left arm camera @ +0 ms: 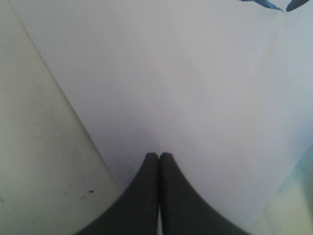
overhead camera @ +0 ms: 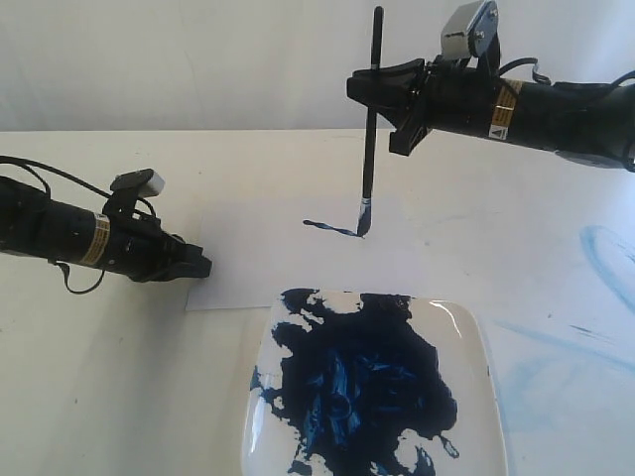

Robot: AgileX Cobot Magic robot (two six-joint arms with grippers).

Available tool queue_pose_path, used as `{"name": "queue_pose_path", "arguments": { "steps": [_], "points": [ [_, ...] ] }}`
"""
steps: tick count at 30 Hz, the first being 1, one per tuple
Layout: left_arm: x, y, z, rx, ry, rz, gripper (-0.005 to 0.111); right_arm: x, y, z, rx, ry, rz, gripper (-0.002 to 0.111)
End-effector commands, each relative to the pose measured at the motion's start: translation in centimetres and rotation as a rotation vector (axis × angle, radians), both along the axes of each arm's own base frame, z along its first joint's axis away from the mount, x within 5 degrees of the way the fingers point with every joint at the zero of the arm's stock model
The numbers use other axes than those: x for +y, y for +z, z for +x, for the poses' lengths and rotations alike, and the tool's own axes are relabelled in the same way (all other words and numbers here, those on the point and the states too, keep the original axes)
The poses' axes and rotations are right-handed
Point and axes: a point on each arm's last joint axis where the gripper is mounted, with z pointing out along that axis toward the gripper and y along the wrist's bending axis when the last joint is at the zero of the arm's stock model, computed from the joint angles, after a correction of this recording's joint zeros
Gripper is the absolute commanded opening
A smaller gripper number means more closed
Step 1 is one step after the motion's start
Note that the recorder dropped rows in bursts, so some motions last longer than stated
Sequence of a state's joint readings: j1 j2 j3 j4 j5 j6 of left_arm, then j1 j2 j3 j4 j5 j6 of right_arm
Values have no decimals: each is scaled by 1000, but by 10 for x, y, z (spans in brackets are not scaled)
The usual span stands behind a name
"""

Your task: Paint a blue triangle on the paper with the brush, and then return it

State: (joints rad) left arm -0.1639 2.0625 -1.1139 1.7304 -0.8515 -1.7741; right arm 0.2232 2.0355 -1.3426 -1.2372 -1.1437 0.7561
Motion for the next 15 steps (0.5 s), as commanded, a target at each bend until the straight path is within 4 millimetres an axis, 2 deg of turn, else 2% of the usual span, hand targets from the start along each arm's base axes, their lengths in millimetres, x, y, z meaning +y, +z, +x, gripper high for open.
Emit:
{"name": "queue_pose_path", "arguments": {
  "steps": [1,10,15],
  "points": [
    [0,-1,1,-9,-7,18,0,-1,0,1,-6,-12,7,0],
    [0,-1,1,-9,-6,19,0,-1,0,1,-7,-10,8,0],
    [0,-1,1,-9,-6,19,0,0,-7,1,7,14,23,0]
  ]
}}
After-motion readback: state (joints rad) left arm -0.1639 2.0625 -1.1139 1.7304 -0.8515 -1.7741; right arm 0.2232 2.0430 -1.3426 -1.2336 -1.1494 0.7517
